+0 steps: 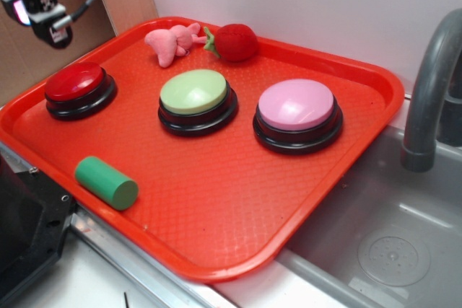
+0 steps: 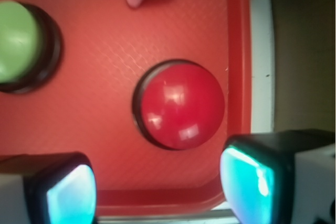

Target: Push the red button.

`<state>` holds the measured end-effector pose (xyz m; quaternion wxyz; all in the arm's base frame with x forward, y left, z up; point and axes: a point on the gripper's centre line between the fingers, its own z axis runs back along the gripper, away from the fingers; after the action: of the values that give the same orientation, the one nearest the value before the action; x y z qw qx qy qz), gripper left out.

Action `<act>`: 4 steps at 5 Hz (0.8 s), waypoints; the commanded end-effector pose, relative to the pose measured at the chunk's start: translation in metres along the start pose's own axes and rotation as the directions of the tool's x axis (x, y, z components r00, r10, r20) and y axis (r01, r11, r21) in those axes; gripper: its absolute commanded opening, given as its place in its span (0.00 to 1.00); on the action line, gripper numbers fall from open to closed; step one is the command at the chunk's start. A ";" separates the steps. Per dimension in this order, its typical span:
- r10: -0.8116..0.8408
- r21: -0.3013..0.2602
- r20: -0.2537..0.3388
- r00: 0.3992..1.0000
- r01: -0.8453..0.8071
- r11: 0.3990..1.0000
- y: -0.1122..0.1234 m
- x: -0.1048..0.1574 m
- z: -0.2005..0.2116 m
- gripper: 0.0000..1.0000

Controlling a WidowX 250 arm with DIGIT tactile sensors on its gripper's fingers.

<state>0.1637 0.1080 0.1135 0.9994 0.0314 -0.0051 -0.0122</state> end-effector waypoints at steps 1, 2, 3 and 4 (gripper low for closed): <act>-0.063 -0.046 0.051 0.997 0.066 0.997 0.018 0.011 -0.031 1.00; -0.102 -0.049 0.076 0.992 0.105 0.993 0.023 0.017 -0.043 1.00; -0.125 -0.029 0.124 0.984 0.129 0.991 0.020 0.016 -0.055 1.00; -0.153 0.034 0.047 0.987 0.151 0.988 0.015 0.018 -0.062 1.00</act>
<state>0.1757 0.1282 0.0495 0.9951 0.0424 -0.0202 -0.0872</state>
